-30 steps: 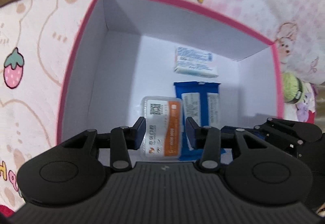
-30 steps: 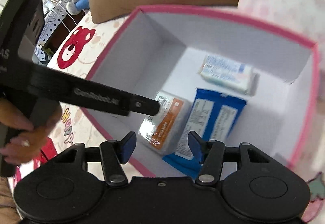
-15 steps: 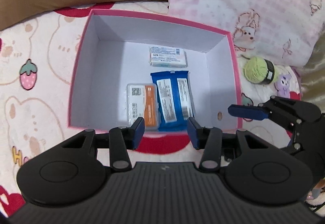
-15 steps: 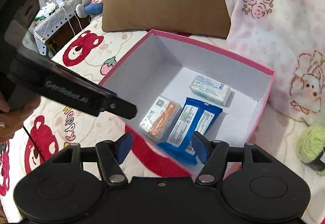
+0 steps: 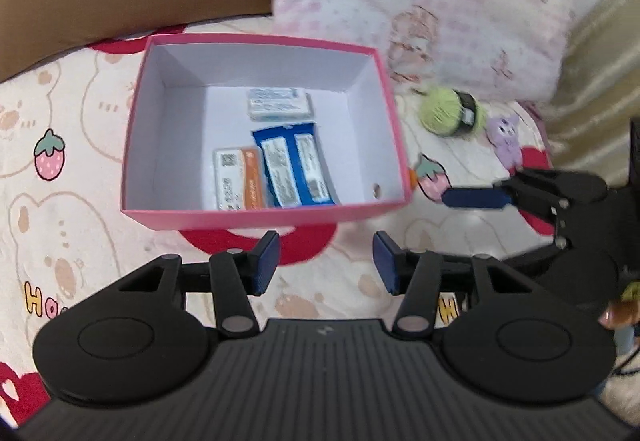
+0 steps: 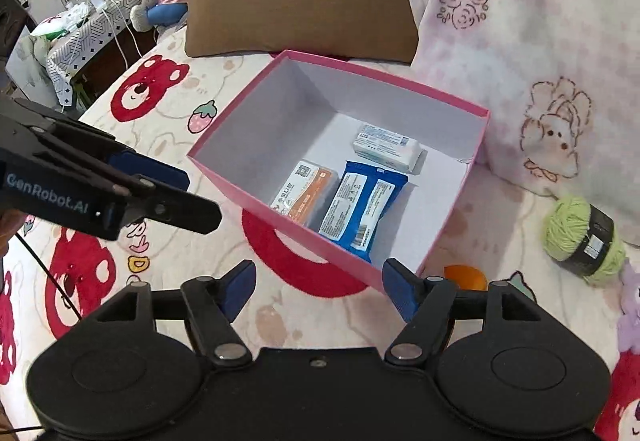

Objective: Organize objects
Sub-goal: 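Move the left gripper toward the orange sponge beside the pink box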

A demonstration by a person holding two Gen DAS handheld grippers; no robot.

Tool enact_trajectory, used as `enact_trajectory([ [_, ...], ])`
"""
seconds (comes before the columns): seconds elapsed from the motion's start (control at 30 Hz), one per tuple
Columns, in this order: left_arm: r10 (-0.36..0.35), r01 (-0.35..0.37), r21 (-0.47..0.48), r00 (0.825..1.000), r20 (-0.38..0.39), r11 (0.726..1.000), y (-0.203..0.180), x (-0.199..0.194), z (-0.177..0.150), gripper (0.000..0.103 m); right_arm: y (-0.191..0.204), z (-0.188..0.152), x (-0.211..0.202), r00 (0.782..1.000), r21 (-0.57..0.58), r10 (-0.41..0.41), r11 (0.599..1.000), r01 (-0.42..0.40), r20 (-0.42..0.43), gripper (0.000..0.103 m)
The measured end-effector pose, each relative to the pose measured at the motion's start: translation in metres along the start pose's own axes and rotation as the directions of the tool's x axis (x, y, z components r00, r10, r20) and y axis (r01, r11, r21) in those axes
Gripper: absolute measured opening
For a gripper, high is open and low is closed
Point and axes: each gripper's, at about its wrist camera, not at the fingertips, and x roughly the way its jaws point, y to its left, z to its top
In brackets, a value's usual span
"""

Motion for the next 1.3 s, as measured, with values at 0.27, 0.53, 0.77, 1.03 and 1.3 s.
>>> enact_trajectory([
  [0.27, -0.023, 0.023, 0.059, 1.000, -0.011, 0.998, -0.032, -0.027, -0.026, 0.050, 0.005, -0.021, -0.032, 1.000, 0.010, -0.013, 1.000, 0.013, 0.020, 0.075],
  [0.53, -0.047, 0.050, 0.101, 0.999, -0.025, 0.994, -0.061, -0.038, -0.047, 0.050, 0.010, -0.044, -0.065, 0.998, -0.010, -0.049, 0.999, 0.050, 0.034, 0.075],
  [0.77, -0.082, 0.091, 0.151, 0.994, -0.069, 0.984, -0.091, -0.037, -0.068, 0.050, 0.001, -0.065, -0.090, 0.993, -0.022, -0.107, 0.994, 0.108, 0.040, 0.075],
  [1.03, -0.099, 0.117, 0.202, 0.991, -0.094, 0.972, -0.126, -0.035, -0.080, 0.051, -0.021, -0.088, -0.112, 0.987, 0.016, -0.154, 0.988, 0.153, 0.048, 0.075],
  [1.3, -0.116, 0.139, 0.200, 0.986, -0.120, 0.970, -0.147, -0.019, -0.079, 0.055, -0.040, -0.105, -0.108, 0.982, 0.053, -0.182, 0.982, 0.180, 0.040, 0.075],
])
